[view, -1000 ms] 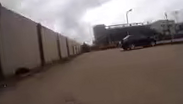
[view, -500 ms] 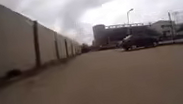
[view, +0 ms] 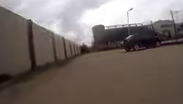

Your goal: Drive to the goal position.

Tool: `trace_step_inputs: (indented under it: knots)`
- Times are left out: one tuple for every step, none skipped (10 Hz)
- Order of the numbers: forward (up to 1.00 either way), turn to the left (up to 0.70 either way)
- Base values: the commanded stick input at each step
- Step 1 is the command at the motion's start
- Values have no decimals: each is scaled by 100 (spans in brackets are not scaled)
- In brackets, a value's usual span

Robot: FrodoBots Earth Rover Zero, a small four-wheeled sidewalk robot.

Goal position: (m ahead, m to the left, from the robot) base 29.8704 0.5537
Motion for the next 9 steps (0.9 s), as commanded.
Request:
trace_step_inputs:
  knots:
    - [100, 0]
    - [100, 0]
    - [100, 0]
    - [100, 0]
    - [100, 0]
    - [100, 0]
    - [100, 0]
    - [100, 0]
    - [100, 0]
